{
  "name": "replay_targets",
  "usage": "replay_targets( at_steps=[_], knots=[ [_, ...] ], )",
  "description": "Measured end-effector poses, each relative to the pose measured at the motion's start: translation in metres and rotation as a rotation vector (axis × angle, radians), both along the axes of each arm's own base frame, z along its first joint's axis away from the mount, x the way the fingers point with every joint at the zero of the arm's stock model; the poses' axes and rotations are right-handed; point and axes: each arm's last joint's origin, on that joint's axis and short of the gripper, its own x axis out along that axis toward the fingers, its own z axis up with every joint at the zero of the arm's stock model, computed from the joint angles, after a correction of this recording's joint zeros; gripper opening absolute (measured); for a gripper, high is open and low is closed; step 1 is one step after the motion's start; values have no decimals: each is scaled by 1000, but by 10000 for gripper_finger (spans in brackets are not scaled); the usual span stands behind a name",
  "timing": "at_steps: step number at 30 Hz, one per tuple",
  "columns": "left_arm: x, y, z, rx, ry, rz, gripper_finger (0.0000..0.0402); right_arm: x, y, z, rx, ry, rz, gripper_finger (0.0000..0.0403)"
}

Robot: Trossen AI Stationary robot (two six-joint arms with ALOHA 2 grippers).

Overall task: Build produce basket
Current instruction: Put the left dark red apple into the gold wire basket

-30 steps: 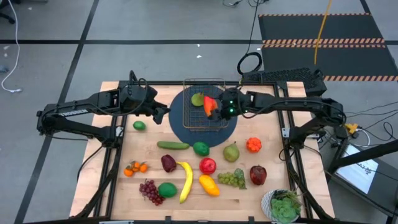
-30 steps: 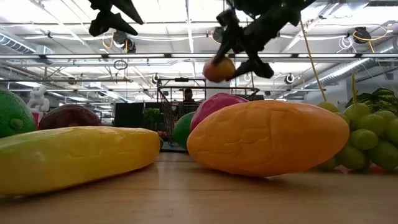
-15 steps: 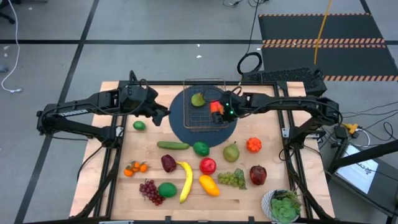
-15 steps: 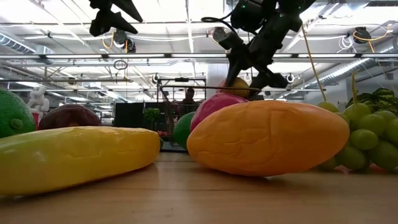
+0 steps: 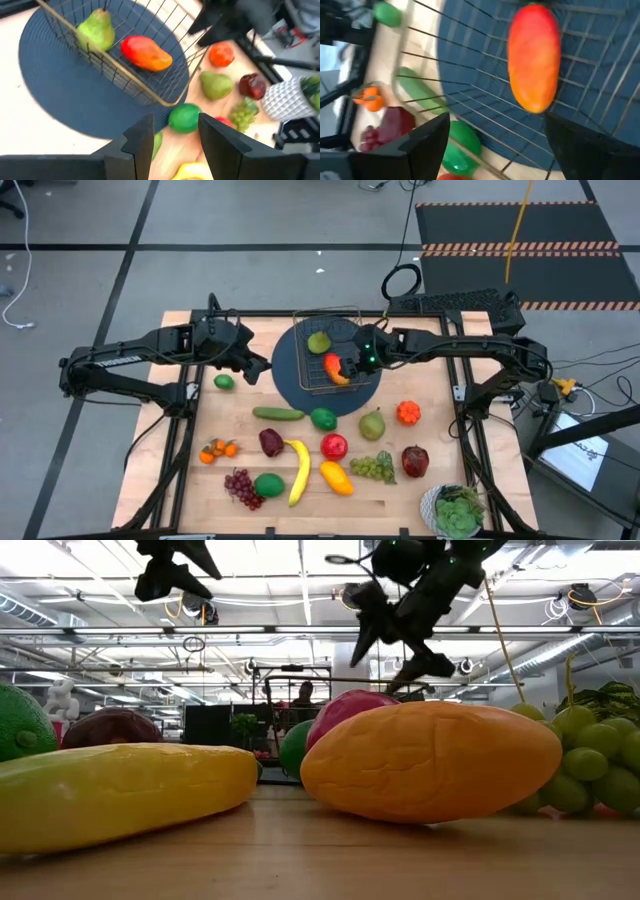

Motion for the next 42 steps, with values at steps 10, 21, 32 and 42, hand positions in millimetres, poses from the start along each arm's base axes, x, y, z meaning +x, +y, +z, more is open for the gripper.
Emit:
replay_targets(
  at_steps=[10,21,32,42],
  knots=[
    [-8,-10,-9,6,140,-66,154,-22,-1,49,-146,-217,55,311],
    [-9,-20,-11,42,176,-146,154,-64,11,97,-367,-373,172,311],
    [-6,-49,-13,-36,175,-180,154,-89,12,115,-576,-403,269,311],
    [18,-97,-35,104,258,-520,203,-97,-5,115,-631,-381,299,311]
  ],
)
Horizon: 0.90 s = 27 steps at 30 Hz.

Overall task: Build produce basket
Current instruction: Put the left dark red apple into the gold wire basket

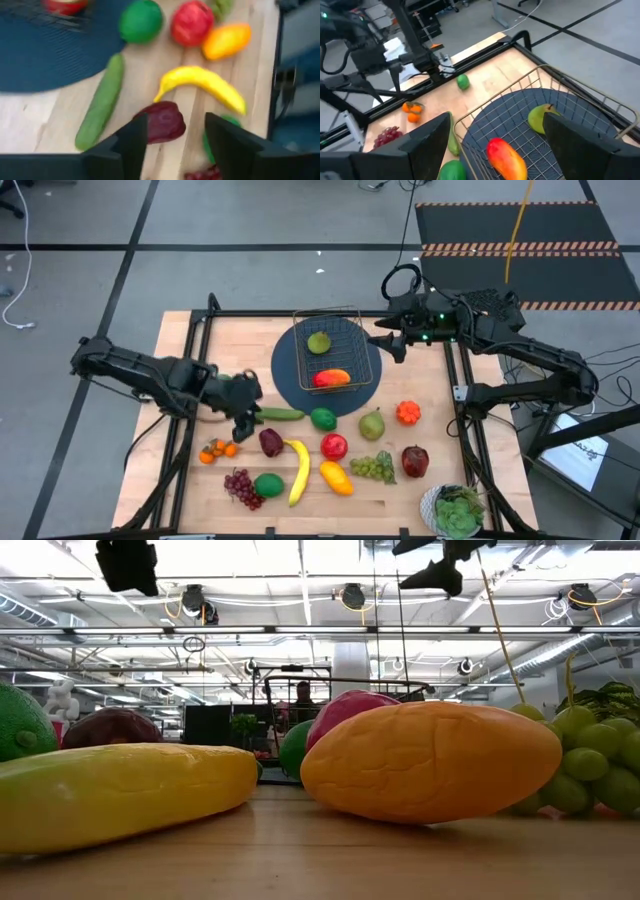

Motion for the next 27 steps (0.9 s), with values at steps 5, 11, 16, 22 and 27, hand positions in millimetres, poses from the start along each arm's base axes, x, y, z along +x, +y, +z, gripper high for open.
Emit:
replay_targets(
  at_steps=[5,11,16,22,27],
  knots=[
    [16,-19,-24,120,88,-201,290,-1,-1,0,52,-10,54,311],
    [31,-29,-61,253,264,-488,361,0,5,0,226,-31,13,311],
    [42,-32,-80,338,298,-723,370,4,14,2,355,-59,4,311],
    [53,-28,-86,402,227,-848,370,13,35,10,472,-142,21,311],
    [56,-18,-95,431,207,-889,370,19,57,15,467,-209,-20,311]
  ],
)
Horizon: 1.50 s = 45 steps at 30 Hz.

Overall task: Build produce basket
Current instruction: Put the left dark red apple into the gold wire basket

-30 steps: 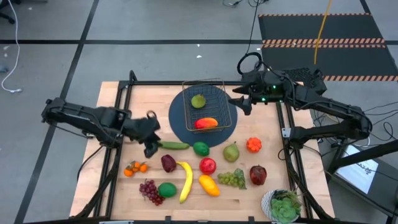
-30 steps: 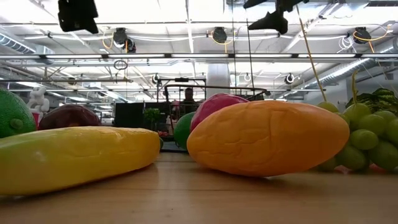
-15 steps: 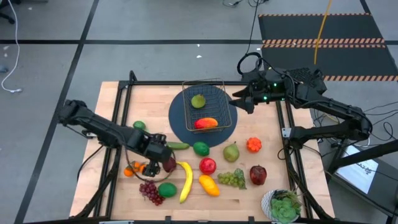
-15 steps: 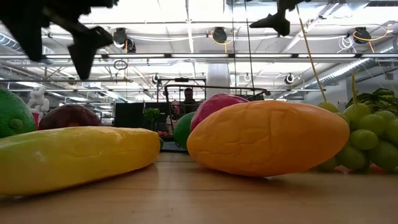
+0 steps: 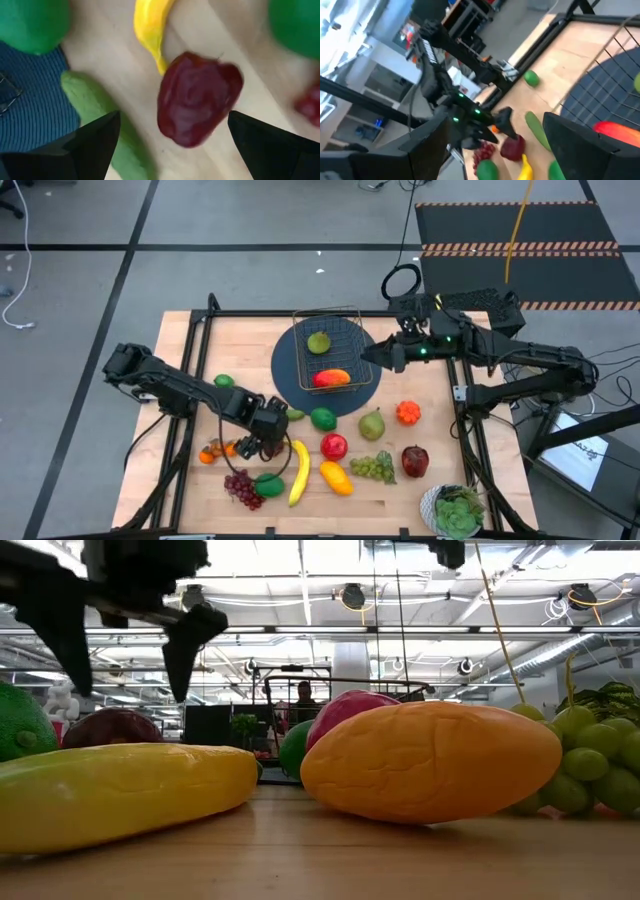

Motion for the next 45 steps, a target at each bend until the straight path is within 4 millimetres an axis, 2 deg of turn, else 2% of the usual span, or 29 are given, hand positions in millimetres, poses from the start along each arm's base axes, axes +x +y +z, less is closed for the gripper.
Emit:
replay_targets(
  at_steps=[9,17,23,27,30,34,39,45],
  knots=[
    [-10,-3,-27,-48,3,-135,370,1,26,0,-8,-3,-61,311],
    [-11,-3,-43,-44,-56,-128,365,1,36,4,-13,-42,-114,311],
    [-18,-1,-53,-38,-27,-123,305,2,36,5,-25,-59,-136,311],
    [-17,-1,-50,-52,-23,-66,261,2,36,5,-24,-59,-137,311],
    [-14,-2,-39,-85,-54,10,247,3,36,4,-23,-55,-137,311],
    [-10,-3,-16,-143,-120,130,258,3,35,4,-25,-48,-138,311],
    [-4,-2,28,-208,-277,335,270,3,35,2,-74,-28,-149,311],
    [7,10,79,-218,-482,545,272,2,30,2,-173,-3,-172,311]
  ],
)
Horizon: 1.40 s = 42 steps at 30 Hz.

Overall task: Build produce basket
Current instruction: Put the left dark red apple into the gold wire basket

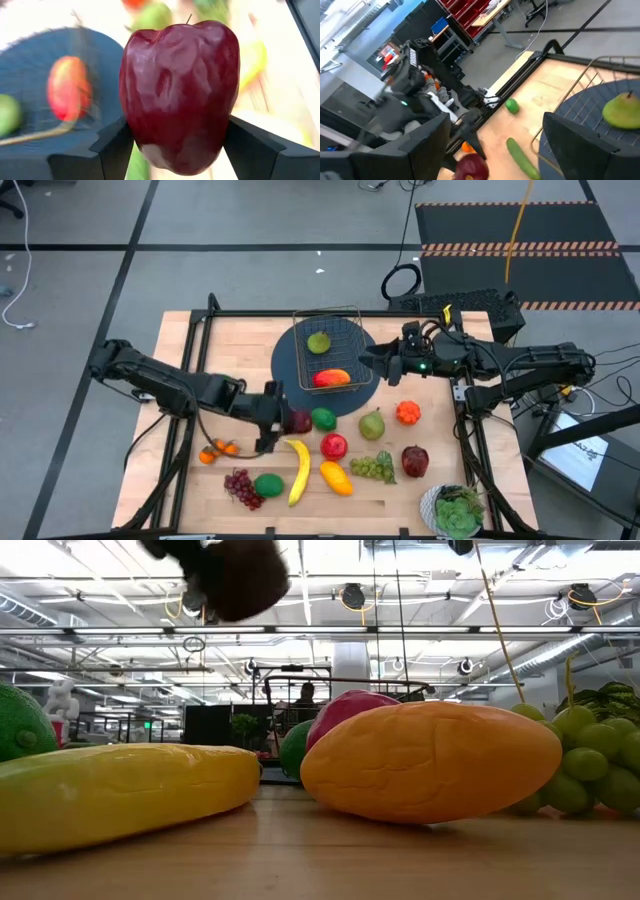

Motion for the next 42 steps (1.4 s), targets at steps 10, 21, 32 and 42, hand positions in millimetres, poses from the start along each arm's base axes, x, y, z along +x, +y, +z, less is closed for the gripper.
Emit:
replay_targets(
  at_steps=[10,21,32,42],
  knots=[
    [16,37,62,-92,-233,278,273,-8,-13,-4,-167,113,-16,311],
    [32,105,103,-386,-730,638,273,-32,-29,-6,-289,258,0,295],
    [35,166,104,-569,-931,879,273,-67,-42,9,-434,238,-70,257],
    [57,183,89,-506,-918,864,273,-73,-47,9,-520,268,4,233]
  ],
)
